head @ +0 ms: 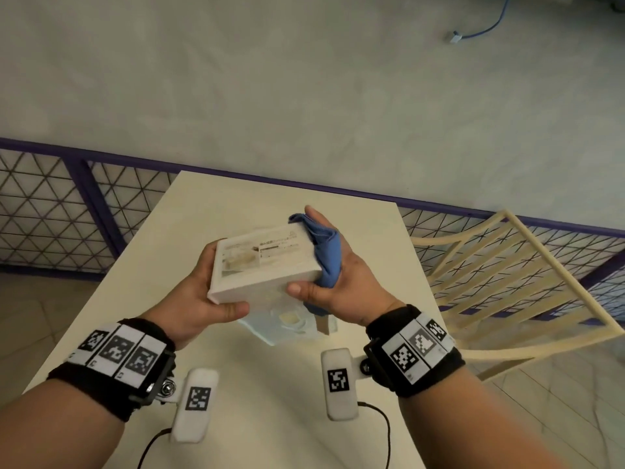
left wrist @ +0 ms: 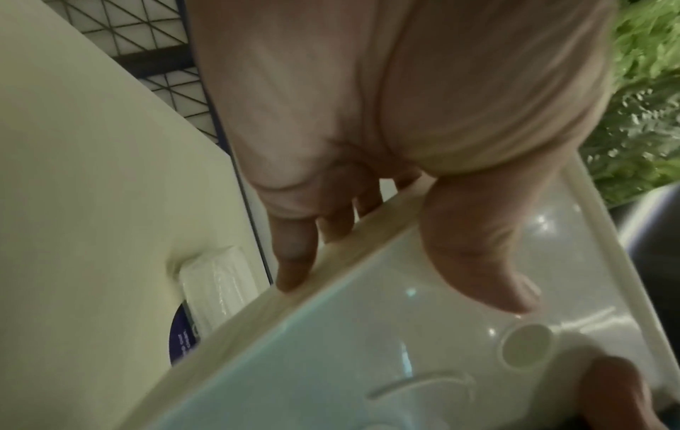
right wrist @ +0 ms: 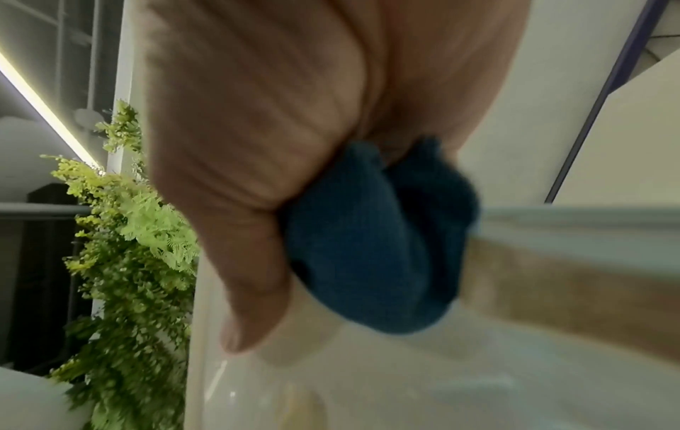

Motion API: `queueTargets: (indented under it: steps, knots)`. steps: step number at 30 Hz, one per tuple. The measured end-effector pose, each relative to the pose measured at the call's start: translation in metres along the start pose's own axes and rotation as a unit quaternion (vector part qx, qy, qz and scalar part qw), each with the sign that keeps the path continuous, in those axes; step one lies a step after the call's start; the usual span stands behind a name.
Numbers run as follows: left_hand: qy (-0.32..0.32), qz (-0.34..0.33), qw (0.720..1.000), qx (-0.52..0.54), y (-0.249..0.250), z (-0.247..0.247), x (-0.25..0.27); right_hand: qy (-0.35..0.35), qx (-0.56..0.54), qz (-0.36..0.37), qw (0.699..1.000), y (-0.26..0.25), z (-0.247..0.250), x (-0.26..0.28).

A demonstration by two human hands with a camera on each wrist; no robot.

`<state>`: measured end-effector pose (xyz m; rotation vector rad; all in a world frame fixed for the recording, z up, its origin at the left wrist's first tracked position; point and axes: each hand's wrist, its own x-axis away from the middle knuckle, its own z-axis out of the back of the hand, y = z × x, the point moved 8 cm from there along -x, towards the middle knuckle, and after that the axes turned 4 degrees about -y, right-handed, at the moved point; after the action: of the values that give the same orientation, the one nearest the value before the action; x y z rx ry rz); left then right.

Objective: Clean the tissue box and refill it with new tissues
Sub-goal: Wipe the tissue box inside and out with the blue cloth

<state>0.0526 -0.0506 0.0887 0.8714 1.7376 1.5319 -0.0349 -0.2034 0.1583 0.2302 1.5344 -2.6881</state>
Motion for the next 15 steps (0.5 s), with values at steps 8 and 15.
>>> queueTargets:
  steps: [8,15]
  knots:
    - [0.005,0.049,0.891,-0.451,0.036,-0.005,0.012,0.001,0.345,0.032,0.938,-0.013,-0.032,0.001]
    - [0.101,-0.017,0.922,-0.372,0.02,0.002,0.003,-0.011,0.399,0.06,0.915,-0.027,-0.091,0.006]
